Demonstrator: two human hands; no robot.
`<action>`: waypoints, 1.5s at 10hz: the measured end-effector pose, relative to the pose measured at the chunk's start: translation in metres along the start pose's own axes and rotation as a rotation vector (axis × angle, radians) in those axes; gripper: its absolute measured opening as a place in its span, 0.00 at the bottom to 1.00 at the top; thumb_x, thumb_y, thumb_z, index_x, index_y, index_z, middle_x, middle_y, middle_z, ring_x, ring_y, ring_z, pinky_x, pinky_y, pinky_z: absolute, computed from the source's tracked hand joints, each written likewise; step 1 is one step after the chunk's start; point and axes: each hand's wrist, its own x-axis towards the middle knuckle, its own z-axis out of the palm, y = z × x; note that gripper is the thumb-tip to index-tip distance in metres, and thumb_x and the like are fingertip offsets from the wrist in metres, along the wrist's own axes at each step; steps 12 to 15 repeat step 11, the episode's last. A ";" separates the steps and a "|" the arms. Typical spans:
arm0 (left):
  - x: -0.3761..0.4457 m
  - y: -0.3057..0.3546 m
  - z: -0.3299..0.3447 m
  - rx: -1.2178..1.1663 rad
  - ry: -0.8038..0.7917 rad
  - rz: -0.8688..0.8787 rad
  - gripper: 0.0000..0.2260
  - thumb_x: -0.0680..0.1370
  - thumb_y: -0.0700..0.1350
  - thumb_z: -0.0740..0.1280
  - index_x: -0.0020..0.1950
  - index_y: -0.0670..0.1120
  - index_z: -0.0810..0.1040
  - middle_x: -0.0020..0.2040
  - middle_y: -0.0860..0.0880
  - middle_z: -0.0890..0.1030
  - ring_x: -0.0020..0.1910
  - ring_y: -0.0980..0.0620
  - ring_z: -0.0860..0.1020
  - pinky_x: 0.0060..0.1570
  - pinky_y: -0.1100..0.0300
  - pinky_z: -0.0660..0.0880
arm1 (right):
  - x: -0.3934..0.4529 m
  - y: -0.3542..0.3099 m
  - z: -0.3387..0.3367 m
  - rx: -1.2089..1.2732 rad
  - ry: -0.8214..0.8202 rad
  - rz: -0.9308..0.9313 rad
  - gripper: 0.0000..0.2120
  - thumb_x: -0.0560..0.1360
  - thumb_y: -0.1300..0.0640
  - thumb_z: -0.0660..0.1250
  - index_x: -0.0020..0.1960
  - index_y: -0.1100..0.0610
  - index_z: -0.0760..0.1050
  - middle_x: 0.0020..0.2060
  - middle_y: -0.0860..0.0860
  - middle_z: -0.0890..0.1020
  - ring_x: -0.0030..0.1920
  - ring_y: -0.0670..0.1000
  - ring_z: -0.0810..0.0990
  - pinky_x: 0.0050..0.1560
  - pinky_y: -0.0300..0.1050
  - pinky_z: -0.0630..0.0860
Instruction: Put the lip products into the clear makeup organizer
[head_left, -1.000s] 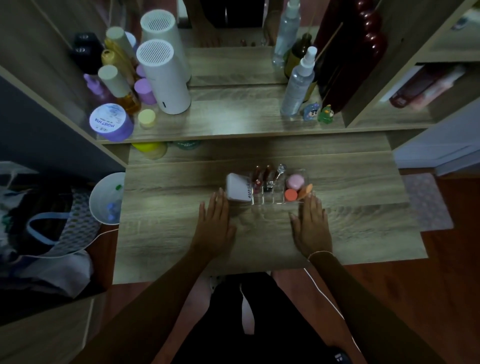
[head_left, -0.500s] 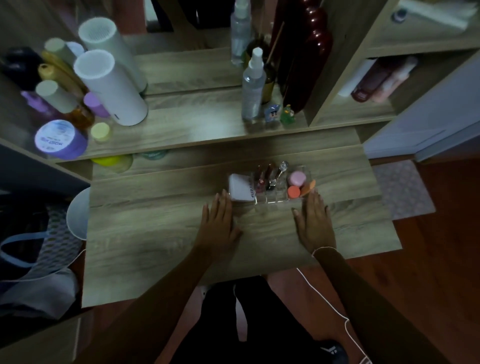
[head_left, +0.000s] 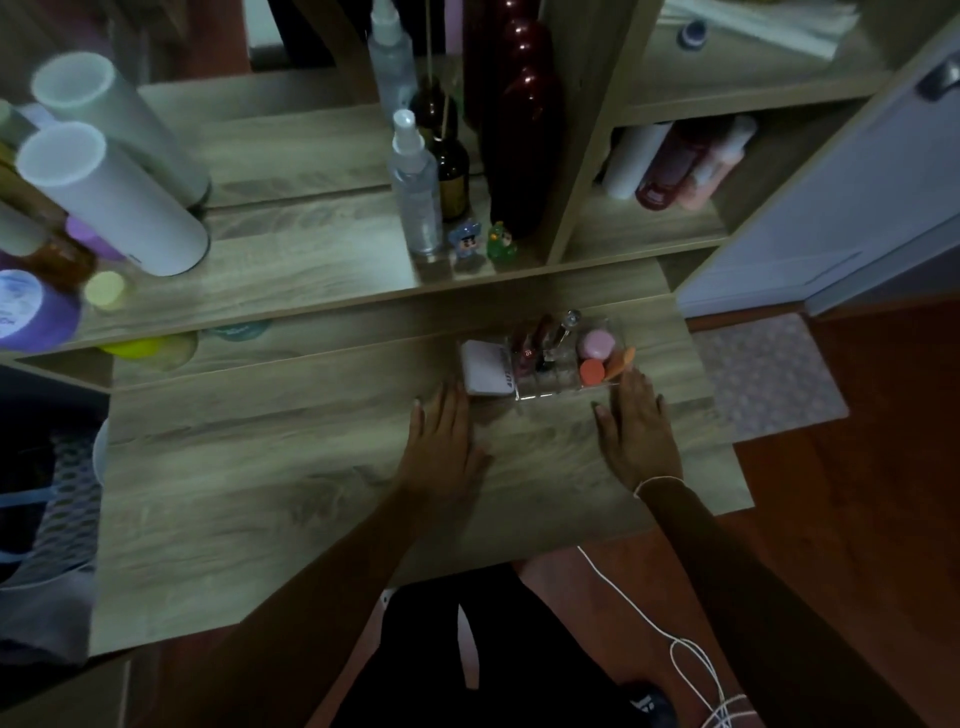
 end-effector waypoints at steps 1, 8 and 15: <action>0.008 0.011 -0.003 -0.004 0.004 0.006 0.34 0.79 0.60 0.50 0.75 0.39 0.44 0.78 0.38 0.49 0.77 0.43 0.47 0.75 0.40 0.46 | 0.008 0.011 -0.007 -0.005 -0.009 -0.010 0.29 0.81 0.45 0.49 0.77 0.58 0.49 0.77 0.59 0.57 0.77 0.58 0.54 0.76 0.61 0.53; 0.035 0.031 -0.016 0.025 -0.020 -0.027 0.32 0.80 0.59 0.49 0.76 0.40 0.44 0.78 0.41 0.48 0.77 0.44 0.45 0.74 0.37 0.46 | 0.038 0.030 -0.018 0.071 -0.033 -0.035 0.29 0.80 0.46 0.51 0.77 0.51 0.45 0.77 0.56 0.55 0.77 0.56 0.53 0.75 0.63 0.54; 0.033 0.030 -0.017 0.002 -0.005 -0.037 0.33 0.80 0.59 0.50 0.75 0.42 0.41 0.78 0.41 0.47 0.77 0.42 0.45 0.74 0.38 0.48 | 0.040 0.031 -0.012 0.015 -0.030 -0.025 0.30 0.80 0.46 0.53 0.77 0.53 0.45 0.78 0.57 0.54 0.77 0.59 0.52 0.73 0.67 0.56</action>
